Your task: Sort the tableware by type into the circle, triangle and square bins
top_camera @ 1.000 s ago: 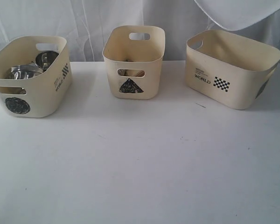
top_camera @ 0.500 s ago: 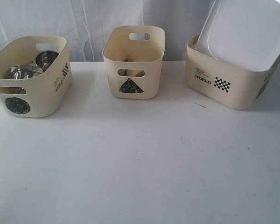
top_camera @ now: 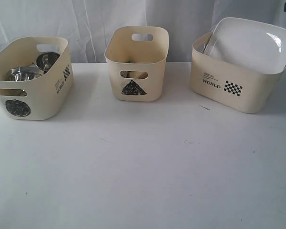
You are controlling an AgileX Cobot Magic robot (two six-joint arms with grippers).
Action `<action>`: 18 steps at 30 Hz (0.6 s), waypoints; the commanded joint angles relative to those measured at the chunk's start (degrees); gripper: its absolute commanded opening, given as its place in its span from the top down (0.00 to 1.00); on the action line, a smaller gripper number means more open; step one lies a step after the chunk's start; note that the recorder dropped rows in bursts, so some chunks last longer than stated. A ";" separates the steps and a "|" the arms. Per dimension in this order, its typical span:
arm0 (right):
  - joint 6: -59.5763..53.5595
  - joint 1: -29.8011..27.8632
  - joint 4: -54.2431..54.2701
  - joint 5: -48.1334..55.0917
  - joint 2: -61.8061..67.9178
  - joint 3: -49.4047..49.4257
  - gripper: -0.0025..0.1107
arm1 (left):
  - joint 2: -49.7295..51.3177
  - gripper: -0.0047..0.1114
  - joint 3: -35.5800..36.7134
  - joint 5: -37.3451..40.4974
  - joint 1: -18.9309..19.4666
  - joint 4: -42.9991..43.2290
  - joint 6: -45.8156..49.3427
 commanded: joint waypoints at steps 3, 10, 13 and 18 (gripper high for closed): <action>18.85 -0.10 -3.05 6.70 -5.53 -0.46 0.75 | -0.29 0.96 0.15 -0.22 0.12 -0.42 -0.07; 34.27 -0.21 -20.50 16.60 -9.43 -0.25 0.98 | -0.29 0.96 0.15 -0.22 0.12 -0.42 -0.07; 42.53 -0.21 -27.34 20.29 -10.89 1.36 0.98 | -0.29 0.96 0.15 -0.22 0.12 -0.42 -0.07; 43.36 -0.21 -25.92 18.30 -16.37 9.14 0.98 | -0.29 0.96 0.15 -0.22 0.12 -0.42 -0.07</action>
